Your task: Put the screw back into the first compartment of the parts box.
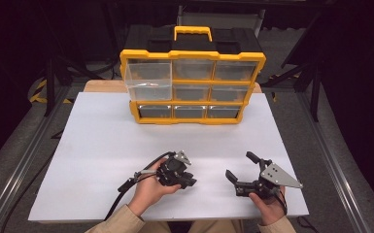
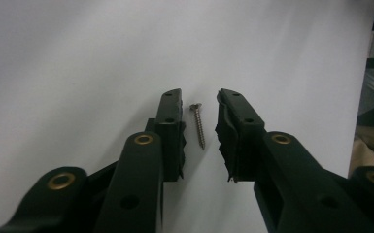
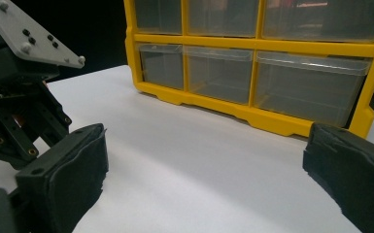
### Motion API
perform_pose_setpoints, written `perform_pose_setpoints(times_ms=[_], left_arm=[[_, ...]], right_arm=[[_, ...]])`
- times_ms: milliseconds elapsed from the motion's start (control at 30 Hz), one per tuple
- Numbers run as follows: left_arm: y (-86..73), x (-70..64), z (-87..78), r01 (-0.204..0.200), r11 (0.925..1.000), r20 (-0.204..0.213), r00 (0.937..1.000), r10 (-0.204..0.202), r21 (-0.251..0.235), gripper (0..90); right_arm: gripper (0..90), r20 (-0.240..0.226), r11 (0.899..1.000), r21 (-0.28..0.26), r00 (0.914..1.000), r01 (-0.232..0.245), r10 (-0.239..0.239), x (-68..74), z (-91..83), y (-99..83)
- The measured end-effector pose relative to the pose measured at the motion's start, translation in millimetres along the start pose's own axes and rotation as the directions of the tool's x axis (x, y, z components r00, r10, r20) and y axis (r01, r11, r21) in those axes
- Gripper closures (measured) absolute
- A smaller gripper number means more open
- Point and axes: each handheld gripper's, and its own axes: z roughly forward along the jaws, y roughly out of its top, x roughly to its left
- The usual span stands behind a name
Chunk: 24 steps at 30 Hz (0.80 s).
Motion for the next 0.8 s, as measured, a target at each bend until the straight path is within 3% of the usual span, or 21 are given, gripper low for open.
perform_pose_setpoints(times_ms=[167,333,500,800], left_arm=[[0.6,-1.5,3.2,-0.013,0.9998,-0.032,0.9994,0.014,0.012,87.0],[2.8,-0.4,2.4,0.015,0.9994,-0.02,0.9997,-0.015,0.031,87.8],[5.3,6.6,-0.1,0.047,0.9975,0.04,0.998,-0.049,0.052,87.9],[19.9,12.9,-44.4,0.048,0.9947,0.09,0.9943,-0.057,0.091,87.8]], right_arm=[[2.9,0.003,1.0,-0.002,1.0,-0.001,0.001,-0.8,-0.3,0.1],[2.9,-0.001,1.0,0.001,1.0,0.003,-0.003,0.0,-0.1,0.4],[2.9,0.003,1.0,0.0,1.0,0.001,-0.001,-0.9,-0.3,0.3],[2.9,0.001,1.0,-0.005,1.0,0.004,-0.004,-0.1,-0.5,0.7]])
